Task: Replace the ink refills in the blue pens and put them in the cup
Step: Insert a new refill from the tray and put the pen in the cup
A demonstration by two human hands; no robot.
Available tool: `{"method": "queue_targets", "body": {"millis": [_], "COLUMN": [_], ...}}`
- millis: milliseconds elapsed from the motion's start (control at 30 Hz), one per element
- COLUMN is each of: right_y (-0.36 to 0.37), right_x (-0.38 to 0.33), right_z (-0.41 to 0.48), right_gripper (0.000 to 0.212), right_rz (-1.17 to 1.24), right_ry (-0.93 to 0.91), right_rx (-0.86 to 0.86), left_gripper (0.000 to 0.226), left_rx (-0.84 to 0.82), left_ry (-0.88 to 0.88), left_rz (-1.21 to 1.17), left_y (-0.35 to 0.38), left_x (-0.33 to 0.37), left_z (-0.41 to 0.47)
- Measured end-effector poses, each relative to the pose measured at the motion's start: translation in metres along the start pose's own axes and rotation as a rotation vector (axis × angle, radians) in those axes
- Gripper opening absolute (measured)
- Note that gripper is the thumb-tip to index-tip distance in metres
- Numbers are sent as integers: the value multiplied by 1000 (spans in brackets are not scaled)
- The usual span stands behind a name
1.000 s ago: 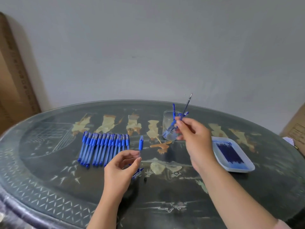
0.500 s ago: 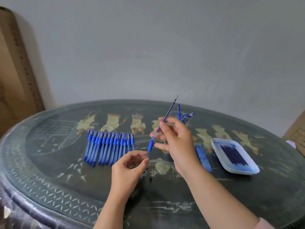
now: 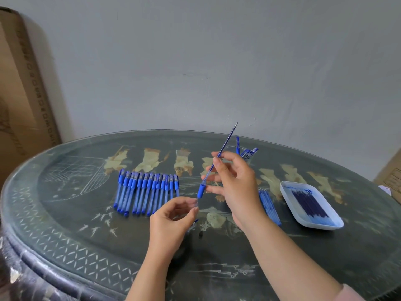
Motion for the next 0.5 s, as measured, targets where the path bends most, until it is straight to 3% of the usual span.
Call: {"method": "queue_targets", "body": {"millis": [267,500], "right_y": [0,0], "right_x": [5,20], "right_z": [4,-1], "right_gripper": [6,5], "right_rz": [-167,-268], "right_ry": [-55,5], "right_rx": [-71,-121], "left_gripper": [20,21], "left_rx": [15,43], "left_ry": [7,-1], "left_rz": [8,4], "left_y": [0,-2], "left_x": [-1,1], "left_z": [0,-2]}}
Point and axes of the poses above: each hand's wrist, its own z-axis towards the middle knuckle, its own y-axis out of the palm, x = y × z, the point moved 2 cm from there along z, towards the middle knuckle, and after that the axes turned 14 degrees about z, right-handed, at the moved point
